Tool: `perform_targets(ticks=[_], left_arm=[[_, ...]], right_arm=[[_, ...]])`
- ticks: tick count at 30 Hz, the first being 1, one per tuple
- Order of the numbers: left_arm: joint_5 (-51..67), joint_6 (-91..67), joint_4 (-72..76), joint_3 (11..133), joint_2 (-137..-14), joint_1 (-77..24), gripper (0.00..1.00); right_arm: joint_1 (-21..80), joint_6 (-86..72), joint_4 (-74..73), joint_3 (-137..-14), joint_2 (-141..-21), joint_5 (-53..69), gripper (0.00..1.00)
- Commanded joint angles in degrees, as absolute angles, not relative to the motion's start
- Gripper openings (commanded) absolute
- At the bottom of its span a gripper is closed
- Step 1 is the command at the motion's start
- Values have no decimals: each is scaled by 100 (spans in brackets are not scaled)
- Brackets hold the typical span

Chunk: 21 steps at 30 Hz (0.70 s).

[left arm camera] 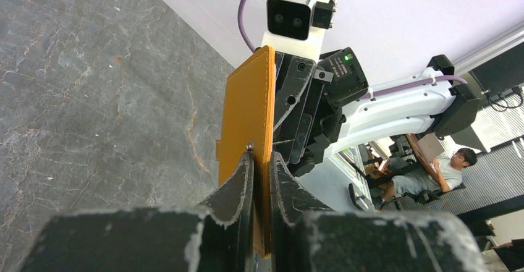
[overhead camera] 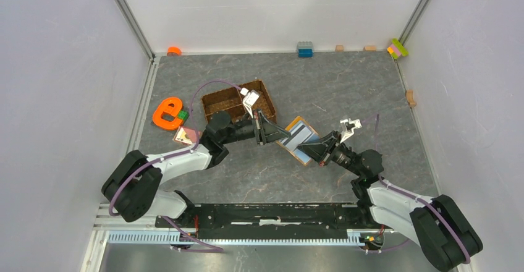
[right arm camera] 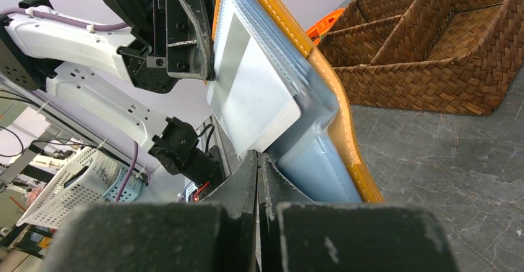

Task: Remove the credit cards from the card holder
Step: Remove the credit card from the card holder.

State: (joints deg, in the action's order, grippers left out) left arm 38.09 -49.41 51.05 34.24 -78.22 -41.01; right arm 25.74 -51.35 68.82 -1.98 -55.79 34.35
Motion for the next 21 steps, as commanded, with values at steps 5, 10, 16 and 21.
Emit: perform_targets(ticks=[5,10,16,21], left_arm=[[4186,-5317,5630,3236,-7744,-4025,2],[4091,-5379,5731,3127,-7653,-3924,2],[3991,-5392,5779,3040,-7565,-3877,2],[4147,-5581,6102,3043,-7729,-3876,2]], right_arm=[[2504,-4986,6886,-378,-5728,3167,0],[2488,-4835,6552,-453,-5734,3107,0],[2492,-4902,6742,-518,-5882,3364,17],[2496,-5618,8121,-379,-6328,3739,43]])
